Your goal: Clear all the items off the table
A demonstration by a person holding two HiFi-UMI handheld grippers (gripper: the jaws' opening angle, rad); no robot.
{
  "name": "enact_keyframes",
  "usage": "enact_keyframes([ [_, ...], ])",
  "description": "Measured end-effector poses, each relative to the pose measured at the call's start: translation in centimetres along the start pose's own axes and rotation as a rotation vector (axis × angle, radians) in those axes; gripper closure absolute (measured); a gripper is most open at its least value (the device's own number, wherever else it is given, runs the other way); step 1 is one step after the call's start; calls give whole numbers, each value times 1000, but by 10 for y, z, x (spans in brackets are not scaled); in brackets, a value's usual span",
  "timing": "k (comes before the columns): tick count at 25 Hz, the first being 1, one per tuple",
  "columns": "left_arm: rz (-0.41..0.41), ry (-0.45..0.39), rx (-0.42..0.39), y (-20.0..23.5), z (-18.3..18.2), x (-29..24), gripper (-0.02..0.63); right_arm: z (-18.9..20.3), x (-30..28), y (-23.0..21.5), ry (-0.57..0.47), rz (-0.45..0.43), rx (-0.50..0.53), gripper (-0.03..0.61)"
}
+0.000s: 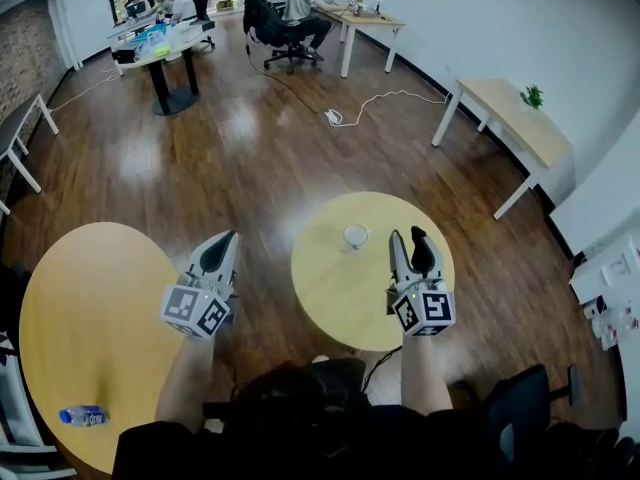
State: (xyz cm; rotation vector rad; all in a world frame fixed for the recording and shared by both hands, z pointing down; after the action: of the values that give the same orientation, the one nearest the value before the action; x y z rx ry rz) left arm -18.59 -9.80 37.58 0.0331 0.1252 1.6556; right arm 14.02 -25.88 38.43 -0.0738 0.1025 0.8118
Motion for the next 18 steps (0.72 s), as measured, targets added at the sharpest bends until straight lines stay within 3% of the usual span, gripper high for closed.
enact_keyframes([
  [9,103,38,11,-34,18,-76,614,17,4,-64,19,84,-35,400],
  [18,279,46,-10,-93,22,-154,614,18,47,-130,18,243,-44,401],
])
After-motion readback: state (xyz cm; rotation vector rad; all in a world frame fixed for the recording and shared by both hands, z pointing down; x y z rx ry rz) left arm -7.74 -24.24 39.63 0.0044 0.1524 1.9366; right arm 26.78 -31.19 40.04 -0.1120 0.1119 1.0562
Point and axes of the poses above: the fingertips, and each gripper's own axes: x backward along the fingers, y to its left, z out of its underside, the point moved 5 cm from there along x, backward along the fingers, and after that the axes turned 15 degrees about y, right-handed, at the moved point
